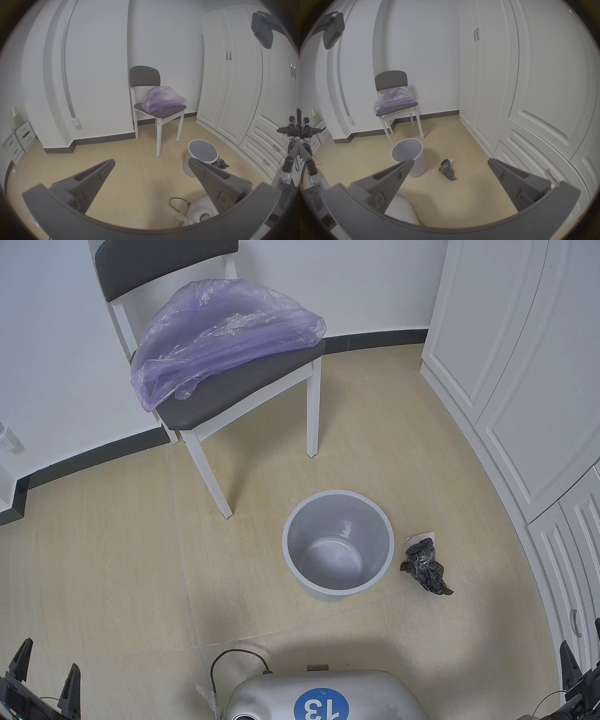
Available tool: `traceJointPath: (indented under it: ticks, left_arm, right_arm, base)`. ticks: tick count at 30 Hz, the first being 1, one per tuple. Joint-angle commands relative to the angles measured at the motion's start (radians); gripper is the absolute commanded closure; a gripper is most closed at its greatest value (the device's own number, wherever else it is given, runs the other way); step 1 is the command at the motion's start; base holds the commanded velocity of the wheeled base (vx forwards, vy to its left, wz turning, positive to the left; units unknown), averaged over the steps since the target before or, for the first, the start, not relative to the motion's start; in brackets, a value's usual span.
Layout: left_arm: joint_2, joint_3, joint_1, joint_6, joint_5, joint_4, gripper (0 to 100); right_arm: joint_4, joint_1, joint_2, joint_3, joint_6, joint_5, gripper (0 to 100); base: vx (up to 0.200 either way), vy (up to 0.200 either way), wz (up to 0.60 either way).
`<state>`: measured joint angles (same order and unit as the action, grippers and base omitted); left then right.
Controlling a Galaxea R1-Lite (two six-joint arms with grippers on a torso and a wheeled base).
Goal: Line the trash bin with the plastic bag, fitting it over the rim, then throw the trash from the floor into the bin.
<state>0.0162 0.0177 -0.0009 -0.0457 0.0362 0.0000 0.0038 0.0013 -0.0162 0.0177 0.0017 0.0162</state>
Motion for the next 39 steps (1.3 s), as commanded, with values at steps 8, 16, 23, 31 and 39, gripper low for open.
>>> traceJointPath:
  ticks: [8, 16, 23, 31, 39]
  left_arm:
    - [-0.016, -0.018, 0.001, -0.022, 0.05, -0.011, 0]
    - [0.016, 0.194, -0.01, 0.147, 0.117, -0.12, 0]
    - [0.367, 0.424, -0.021, 0.113, 0.111, -0.005, 0]
    - [0.828, 0.561, -0.021, 0.032, 0.036, -0.114, 0]
    - [1.168, 0.762, -0.021, -0.013, -0.052, -0.143, 0]
  right_arm:
    - [-0.027, 0.0, 0.016, -0.018, -0.037, -0.041, 0]
    - [-0.094, 0.005, -0.008, 0.102, 0.093, -0.136, 0]
    - [-0.15, 0.005, -0.439, 0.332, 0.06, -0.145, 0]
    - [-0.407, 0.008, -0.838, 0.459, 0.063, -0.117, 0]
    - [-0.407, 0.013, -1.056, 0.653, 0.064, -0.085, 0]
  base:
    - [0.0, 0.0, 0.0]
    - [0.0, 0.0, 0.0]
    - [0.0, 0.0, 0.0]
    - [0.0, 0.0, 0.0]
    - [0.0, 0.0, 0.0]
